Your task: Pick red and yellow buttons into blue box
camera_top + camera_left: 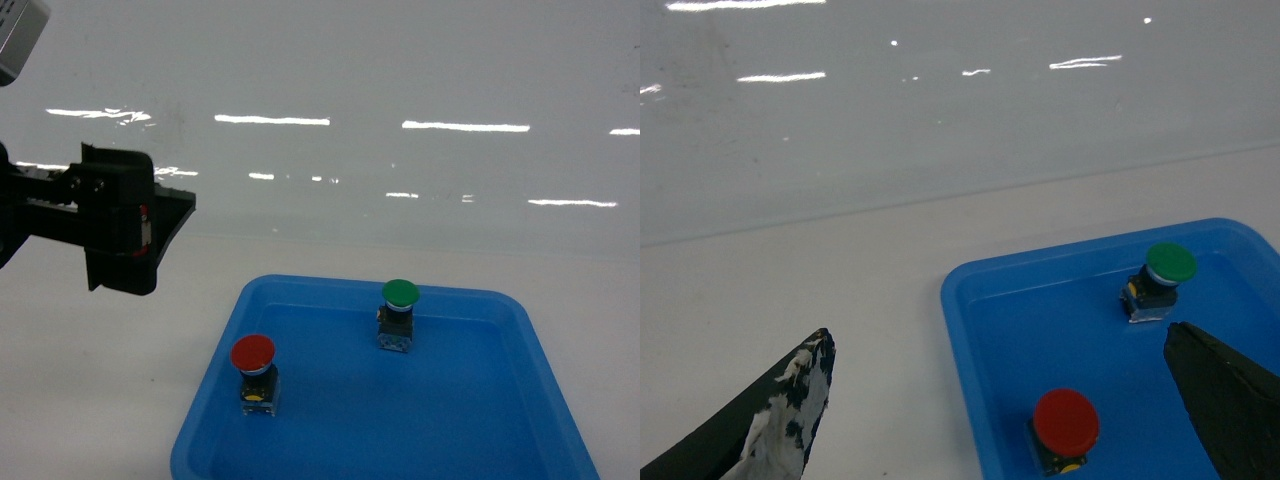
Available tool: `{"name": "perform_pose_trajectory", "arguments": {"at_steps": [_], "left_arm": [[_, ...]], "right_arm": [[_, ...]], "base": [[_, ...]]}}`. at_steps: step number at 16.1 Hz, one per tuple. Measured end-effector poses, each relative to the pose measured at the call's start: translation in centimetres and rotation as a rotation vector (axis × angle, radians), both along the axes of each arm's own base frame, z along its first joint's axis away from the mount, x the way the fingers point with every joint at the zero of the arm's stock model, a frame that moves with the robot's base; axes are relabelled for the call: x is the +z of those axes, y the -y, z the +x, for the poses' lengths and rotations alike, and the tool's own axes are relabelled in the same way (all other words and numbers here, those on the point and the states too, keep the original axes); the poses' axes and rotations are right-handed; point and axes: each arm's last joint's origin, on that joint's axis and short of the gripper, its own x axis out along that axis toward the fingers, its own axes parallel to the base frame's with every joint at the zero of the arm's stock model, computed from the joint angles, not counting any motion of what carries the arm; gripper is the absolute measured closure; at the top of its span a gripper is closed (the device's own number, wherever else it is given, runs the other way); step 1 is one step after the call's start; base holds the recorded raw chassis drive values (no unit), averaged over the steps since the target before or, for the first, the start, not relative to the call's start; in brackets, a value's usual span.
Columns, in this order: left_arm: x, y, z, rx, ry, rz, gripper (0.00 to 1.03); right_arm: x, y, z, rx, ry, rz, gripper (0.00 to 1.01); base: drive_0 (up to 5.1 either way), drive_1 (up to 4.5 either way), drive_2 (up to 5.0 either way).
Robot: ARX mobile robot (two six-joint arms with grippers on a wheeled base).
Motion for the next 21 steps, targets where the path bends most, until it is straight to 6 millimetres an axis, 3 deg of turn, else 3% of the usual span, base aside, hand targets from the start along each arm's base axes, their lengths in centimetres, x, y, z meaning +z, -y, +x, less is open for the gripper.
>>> {"name": "perform_pose_trajectory", "arguments": {"at_steps": [3, 6, 9, 15, 21], "left_arm": [[0.9, 2.5, 2.0, -0.100, -0.025, -0.008, 0.05], [-0.9, 5.3, 4.3, -0.174, -0.128, 0.053, 0.05], [-2.4, 6.4, 6.1, -0.170, -0.176, 0.104, 0.05], [-7.4, 6.2, 8.9, -0.074, -0.364, 0.196, 0.05], [-9.4, 6.0, 10.2, 0.001, -0.437, 0.217, 0.05]], "right_arm": [[0.0, 0.0, 0.0, -0.001, 0.000, -0.004, 0.60], [0.0, 0.0, 0.0, 0.000, 0.000, -0.006, 0.60], [0.0, 0.0, 0.0, -0.001, 0.000, -0.006, 0.60], [0.0, 0.0, 0.0, 0.000, 0.000, -0.006, 0.60], [0.0, 0.0, 0.0, -0.001, 0.000, -0.006, 0.60]], "base": [[0.0, 0.00, 0.0], [0.0, 0.00, 0.0], [0.0, 0.00, 0.0], [0.0, 0.00, 0.0], [0.0, 0.00, 0.0]]}}
